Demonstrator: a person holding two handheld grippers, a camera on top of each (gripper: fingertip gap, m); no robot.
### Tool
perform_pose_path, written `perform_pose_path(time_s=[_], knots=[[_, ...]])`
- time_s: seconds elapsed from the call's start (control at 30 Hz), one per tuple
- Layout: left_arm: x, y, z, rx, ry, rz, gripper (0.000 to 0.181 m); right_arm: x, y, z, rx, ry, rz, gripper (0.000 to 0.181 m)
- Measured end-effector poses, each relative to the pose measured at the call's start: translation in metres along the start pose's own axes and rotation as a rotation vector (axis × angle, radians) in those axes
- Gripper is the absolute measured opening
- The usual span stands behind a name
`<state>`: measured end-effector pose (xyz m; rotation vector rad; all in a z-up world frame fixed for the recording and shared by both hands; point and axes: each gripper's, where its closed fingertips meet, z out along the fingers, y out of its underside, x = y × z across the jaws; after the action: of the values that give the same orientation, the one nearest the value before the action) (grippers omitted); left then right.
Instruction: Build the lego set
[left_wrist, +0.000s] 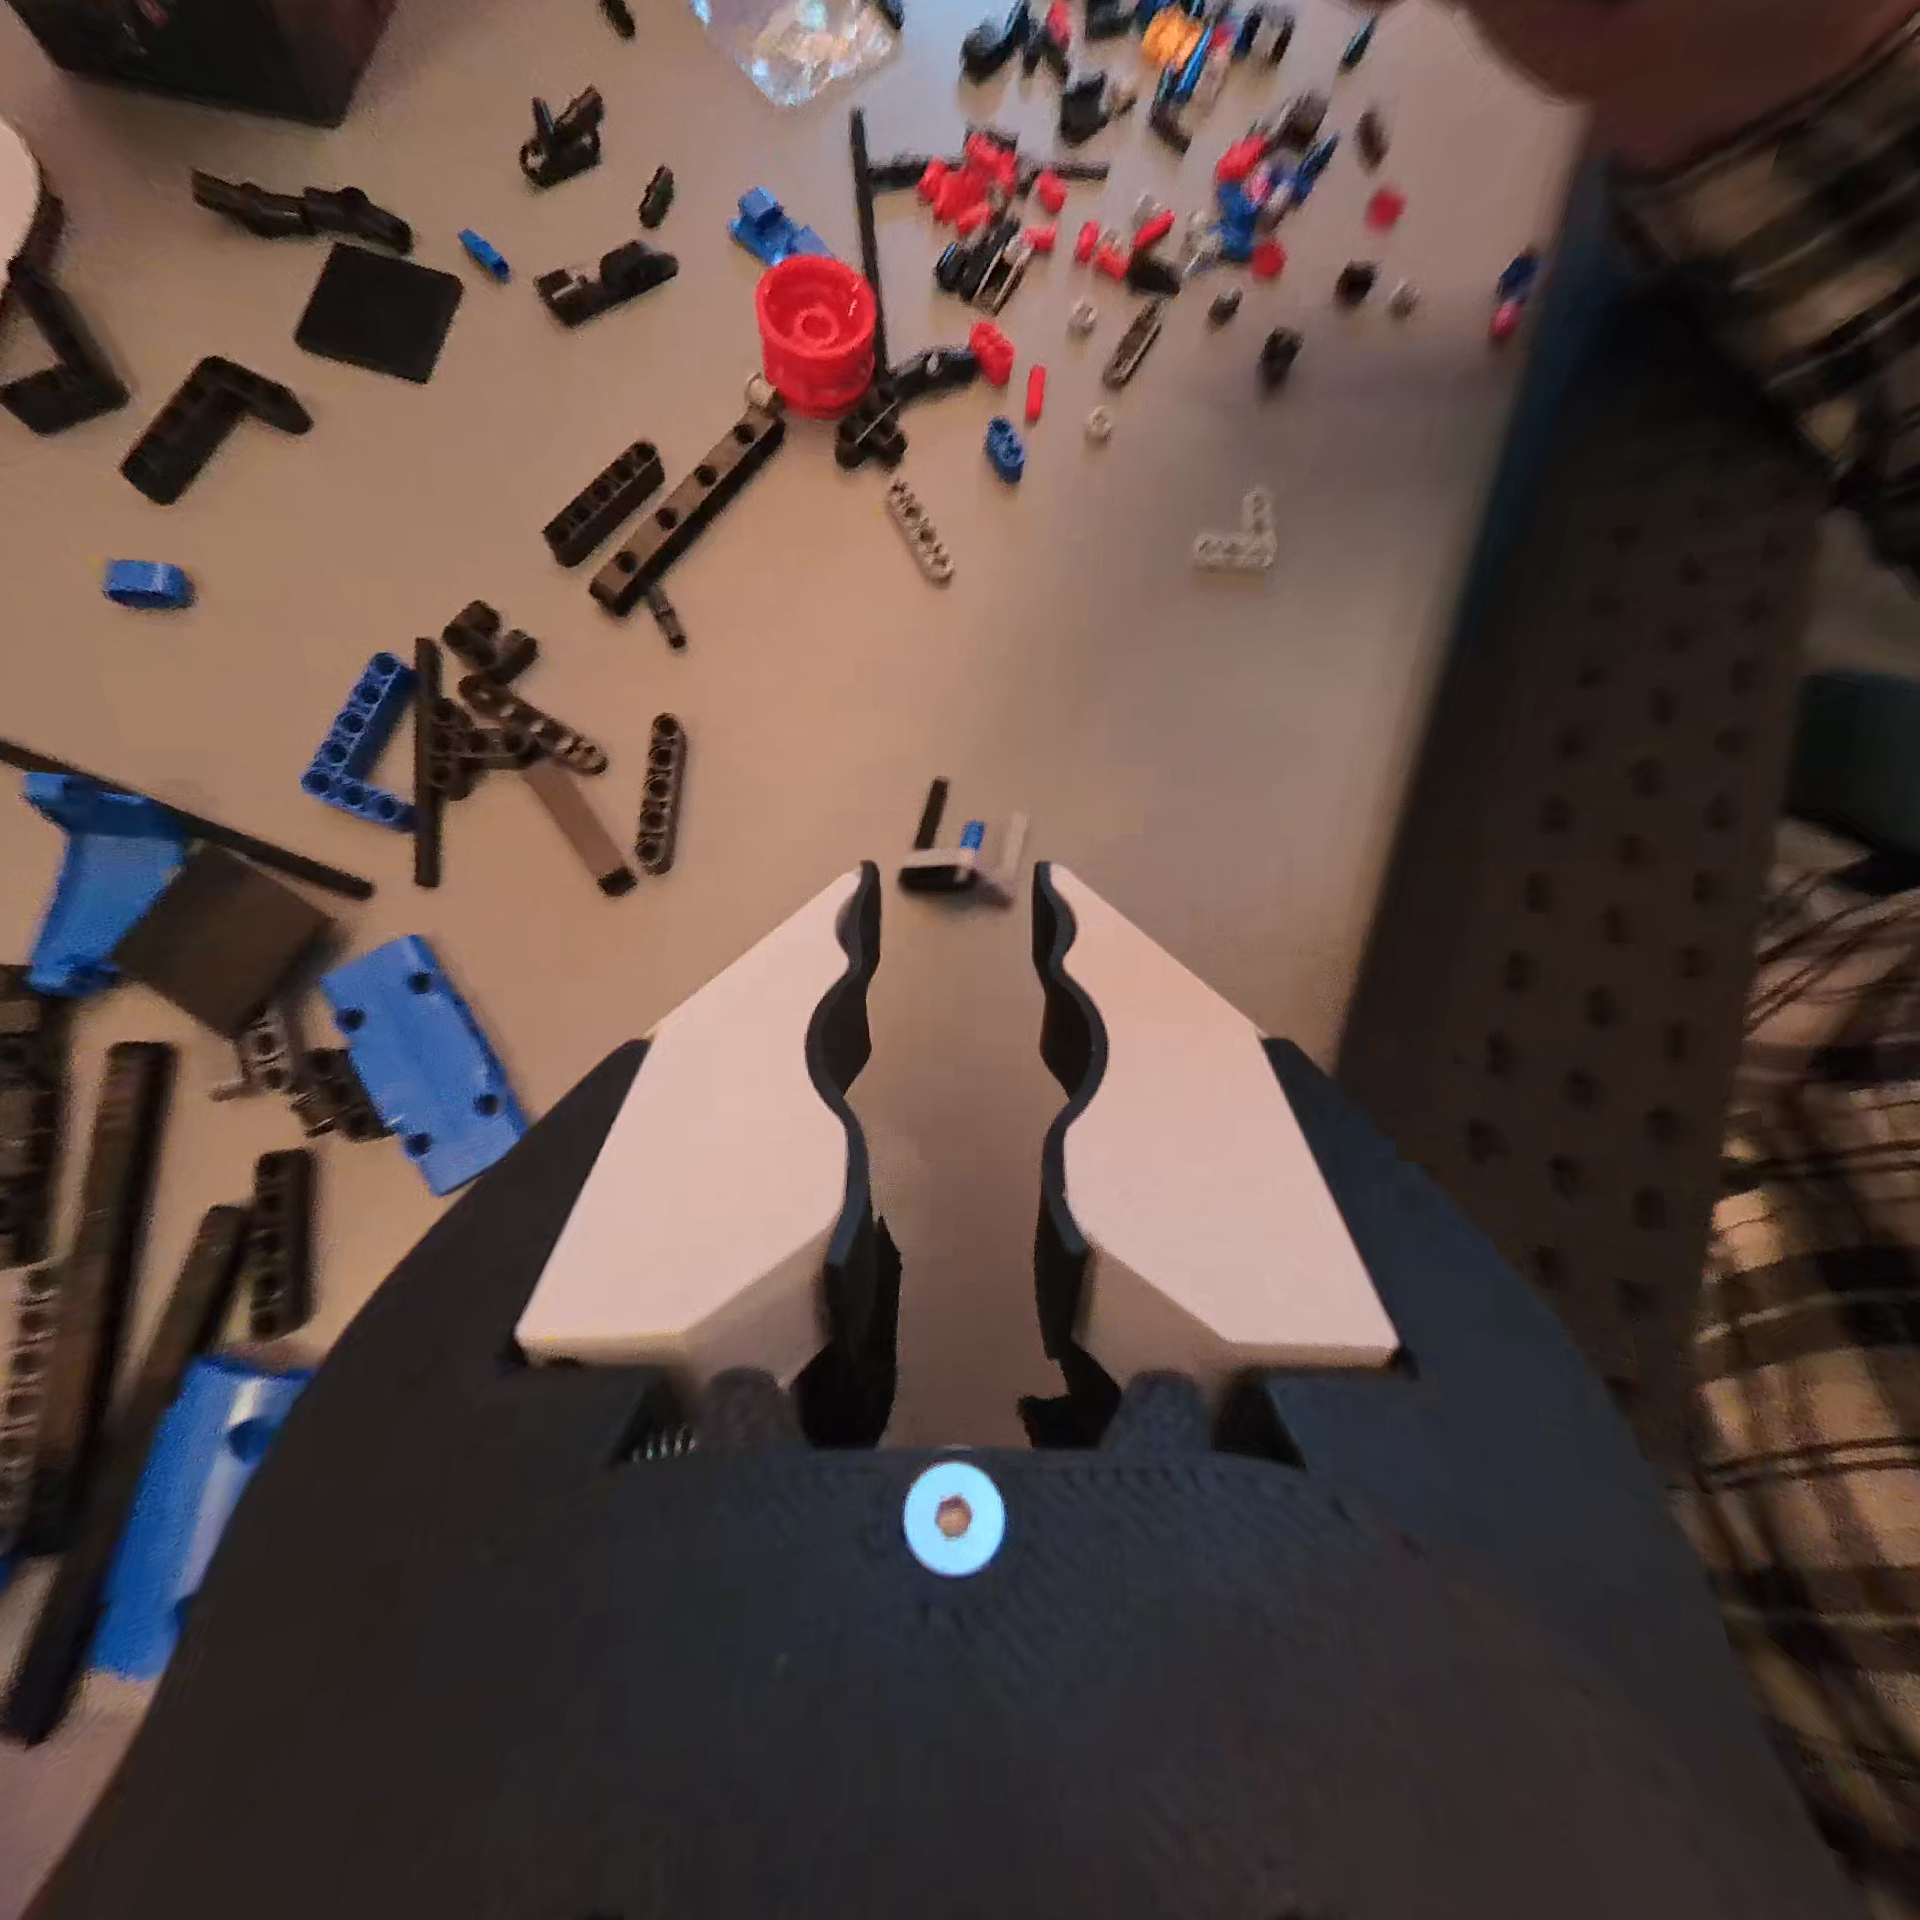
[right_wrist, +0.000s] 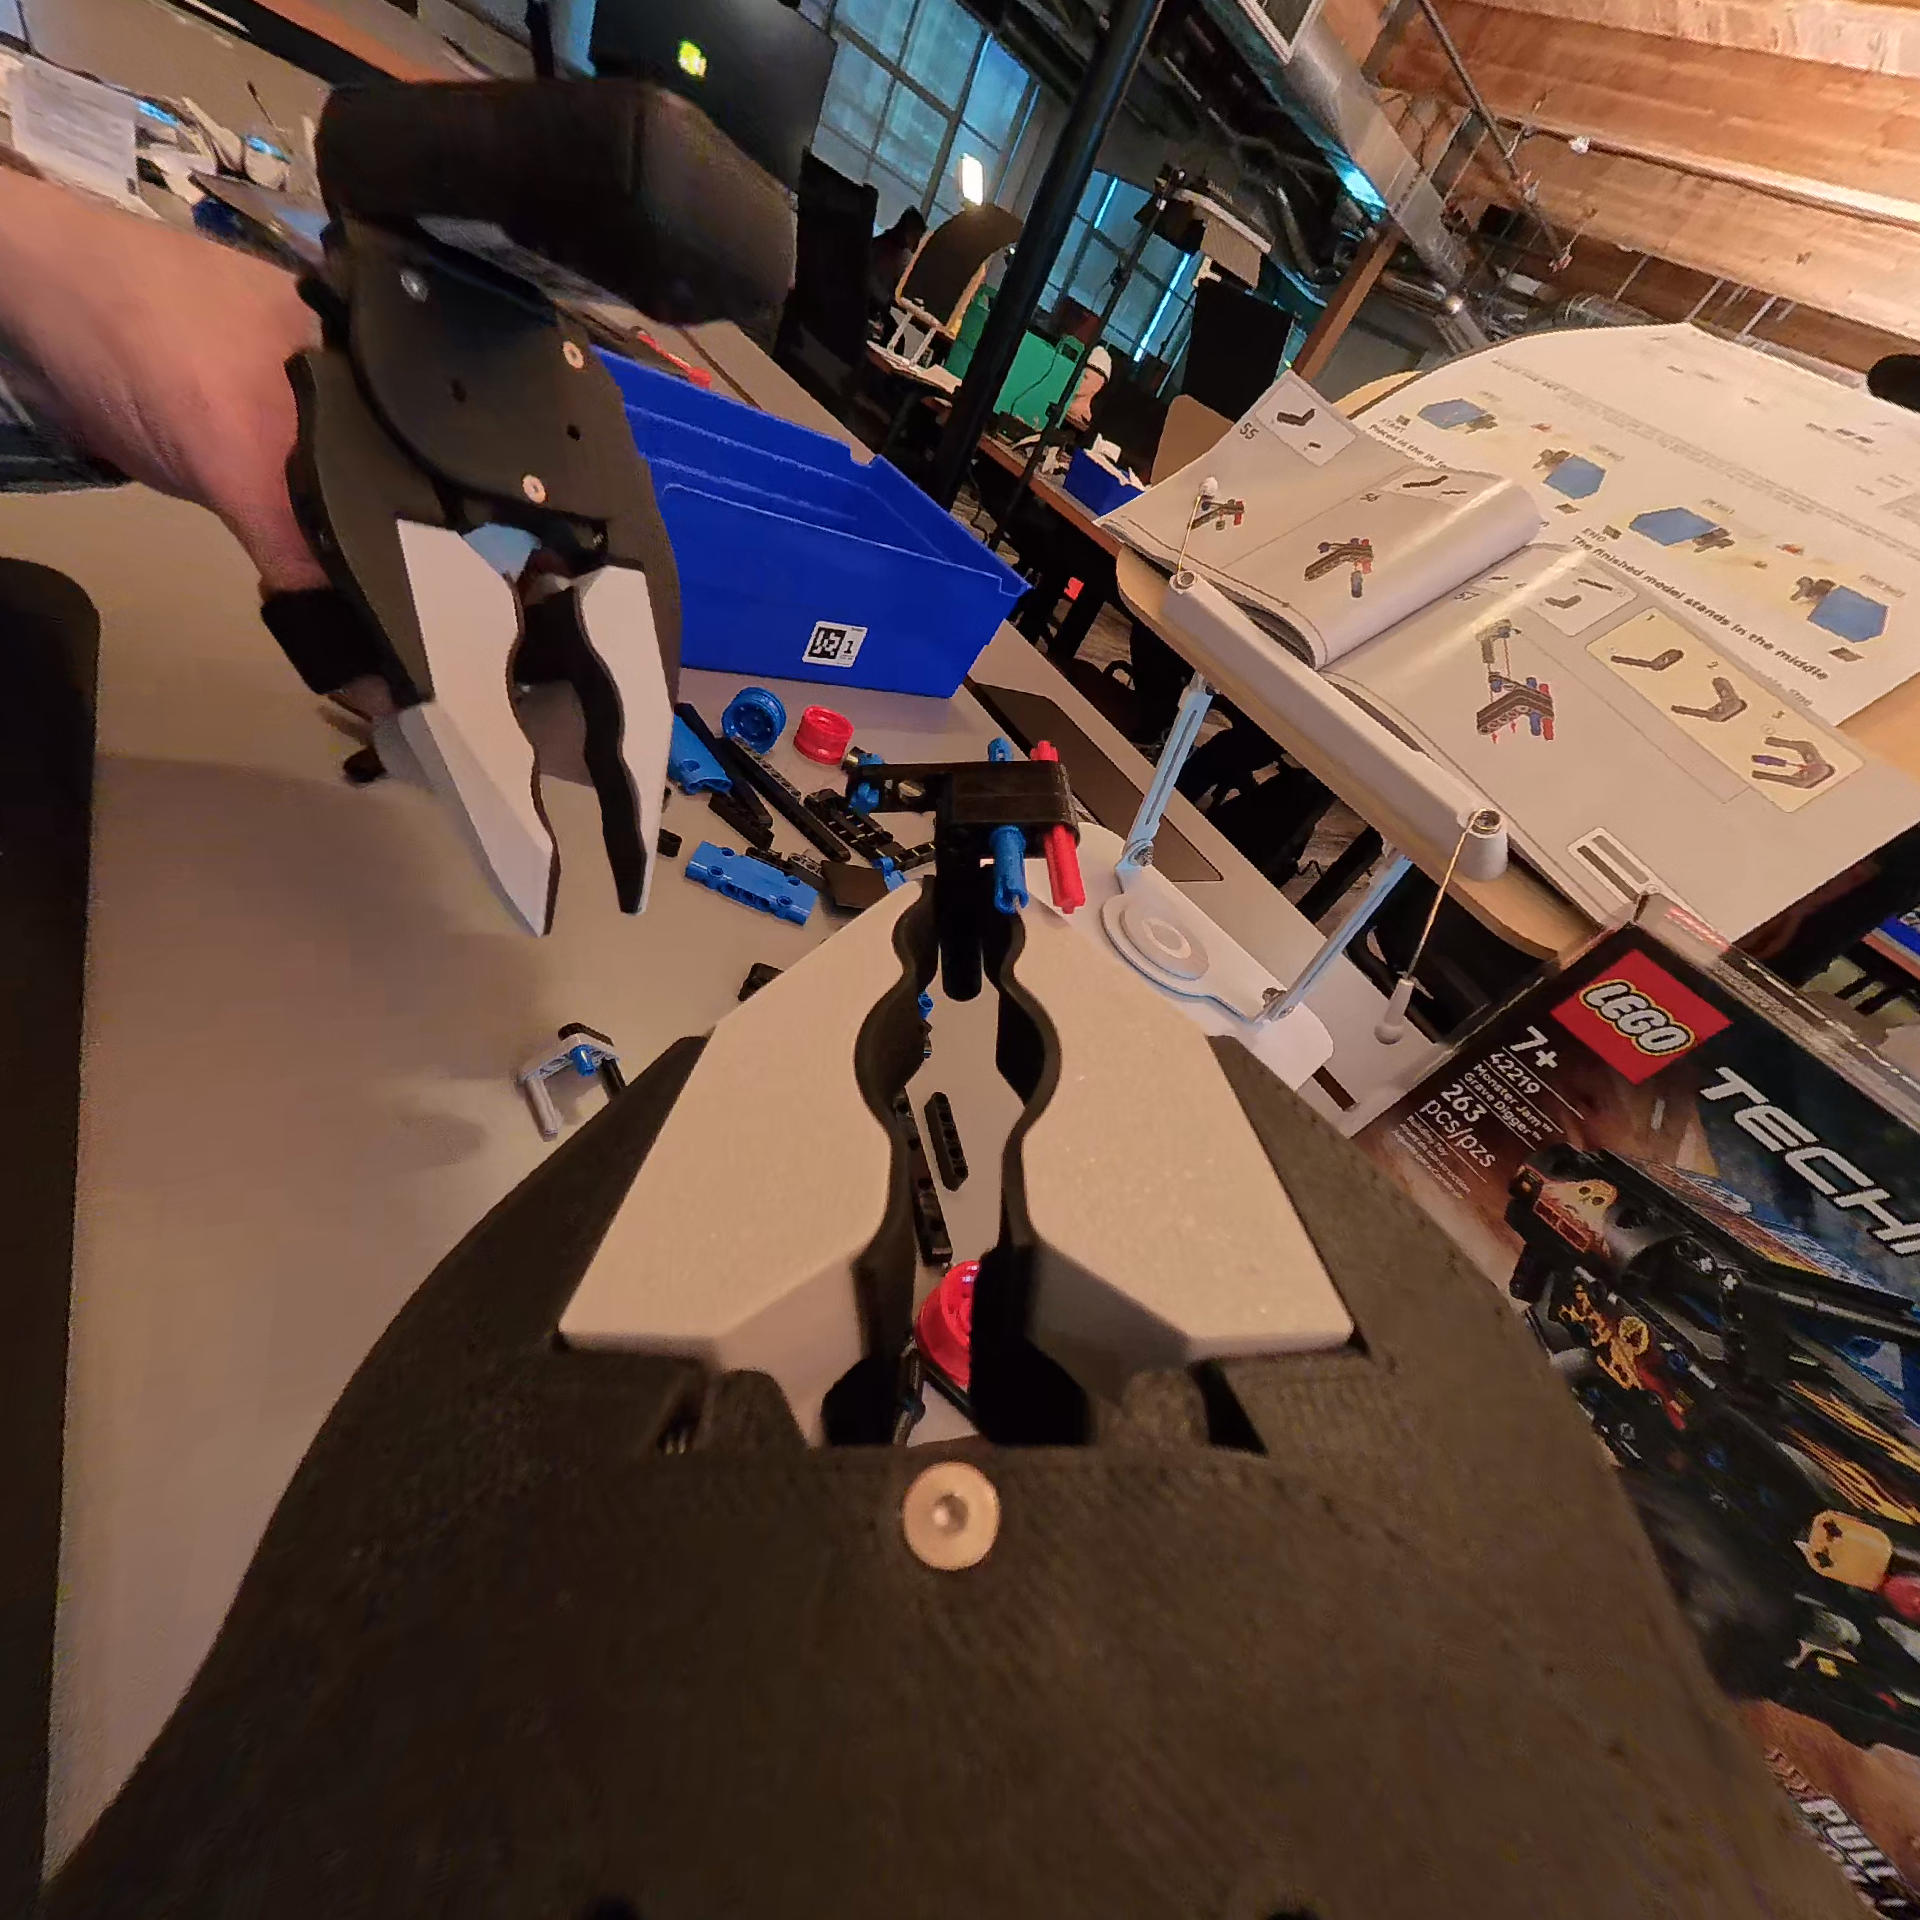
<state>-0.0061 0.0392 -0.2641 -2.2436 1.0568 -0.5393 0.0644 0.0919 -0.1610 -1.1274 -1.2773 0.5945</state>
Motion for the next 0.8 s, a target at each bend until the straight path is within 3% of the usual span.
perform_pose_path(time_s=[0.2, 0.37, 0.7, 0.8], knots=[[-0.009, 0.027, 0.023, -0.185, -0.079, 0.247, 0.020, -0.001, -0.001, 0.000, 0.002, -0.003, -0.003, 0.005], [-0.002, 0.022, 0.038, -0.177, -0.066, 0.328, 0.015, 0.001, -0.001, -0.001, 0.002, 0.001, 0.000, 0.005], [0.016, 0.019, 0.047, -0.155, -0.152, 0.082, 0.014, 0.000, -0.001, -0.001, 0.001, 0.000, -0.002, 0.005], [0.036, 0.022, 0.044, -0.168, -0.075, 0.131, 0.021, 0.000, 0.000, -0.001, 0.000, -0.001, 0.000, 0.005]])
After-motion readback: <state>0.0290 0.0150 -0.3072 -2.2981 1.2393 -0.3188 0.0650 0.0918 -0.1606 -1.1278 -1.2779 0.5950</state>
